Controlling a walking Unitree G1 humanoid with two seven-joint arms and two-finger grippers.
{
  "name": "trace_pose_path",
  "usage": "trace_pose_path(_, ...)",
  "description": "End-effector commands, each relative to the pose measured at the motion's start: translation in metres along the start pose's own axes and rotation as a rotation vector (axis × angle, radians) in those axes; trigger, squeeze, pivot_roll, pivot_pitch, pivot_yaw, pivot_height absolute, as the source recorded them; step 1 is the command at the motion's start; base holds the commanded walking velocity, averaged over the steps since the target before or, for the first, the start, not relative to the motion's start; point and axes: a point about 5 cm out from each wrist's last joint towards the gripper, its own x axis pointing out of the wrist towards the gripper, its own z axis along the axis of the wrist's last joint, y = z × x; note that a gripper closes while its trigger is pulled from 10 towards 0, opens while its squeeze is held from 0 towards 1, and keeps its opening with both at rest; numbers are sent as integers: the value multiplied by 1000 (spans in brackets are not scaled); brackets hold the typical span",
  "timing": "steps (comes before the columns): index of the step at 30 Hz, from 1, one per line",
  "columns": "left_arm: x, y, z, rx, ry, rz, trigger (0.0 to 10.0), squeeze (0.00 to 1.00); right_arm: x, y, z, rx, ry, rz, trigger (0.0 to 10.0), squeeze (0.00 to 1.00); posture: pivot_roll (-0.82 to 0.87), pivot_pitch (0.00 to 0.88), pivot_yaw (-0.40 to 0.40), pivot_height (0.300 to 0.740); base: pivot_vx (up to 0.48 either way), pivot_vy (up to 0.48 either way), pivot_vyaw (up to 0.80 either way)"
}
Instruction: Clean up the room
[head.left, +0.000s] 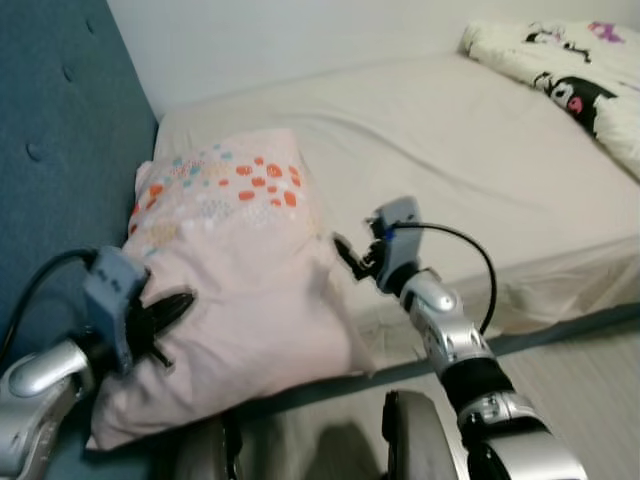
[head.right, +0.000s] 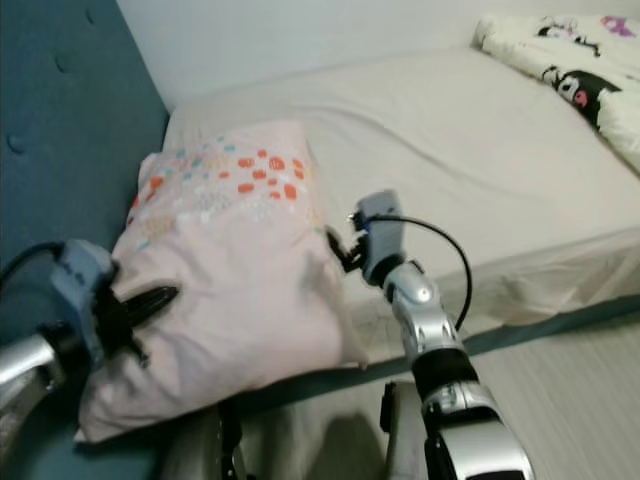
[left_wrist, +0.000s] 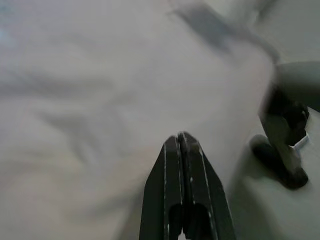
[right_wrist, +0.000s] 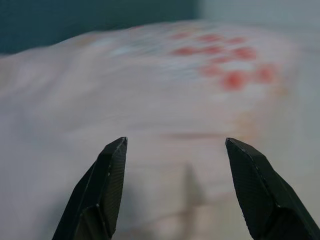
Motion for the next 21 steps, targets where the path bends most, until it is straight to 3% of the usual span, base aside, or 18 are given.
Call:
trace_pose_path(1,0,-13,-14,89,114,-109,0,0,2,24,-10,-60,78,184,10000,0,79,178,15,564,0,0,0)
trace_pose_path(7,8,-15,-23,109,137,-71,0,0,3,31,-16,-68,100,210,10000,0,73,178,9,564,0,0,0)
trace_pose_path(8,13,-14,-26,137,145,-42,0,0,4,32,-16,-66,97,205,5843,0,68,179,6,564,0,0,0)
trace_pose_path(9,13,-14,-26,137,145,-42,0,0,4,32,-16,-66,97,205,5843,0,68,179,6,564,0,0,0)
trace_pose_path(10,21,-16,-32,159,150,-28,0,0,5,33,-16,-62,96,202,39,0,63,179,1,564,0,0,0)
trace_pose_path(11,21,-16,-32,159,150,-28,0,0,5,33,-16,-62,96,202,39,0,63,179,1,564,0,0,0)
trace_pose_path(12,30,-22,-36,160,151,-47,0,0,3,35,-16,-60,98,218,0,0,56,186,-3,564,0,0,0)
trace_pose_path(14,30,-22,-36,160,151,-47,0,0,3,35,-16,-60,98,218,0,0,56,186,-3,564,0,0,0)
trace_pose_path(16,43,-39,-44,163,172,-150,0,0,-3,40,-17,-52,112,266,0,0,36,198,-5,564,0,0,0)
trace_pose_path(18,43,-39,-44,163,172,-150,0,0,-3,40,-17,-52,112,266,0,0,36,198,-5,564,0,0,0)
trace_pose_path(19,43,-53,-51,151,205,-271,0,0,-12,45,-15,-50,128,324,10000,0,24,206,-6,564,0,0,0)
trace_pose_path(21,40,-58,-51,124,213,-341,0,0,-21,49,-13,-37,138,381,10000,0,21,207,-7,564,0,0,0)
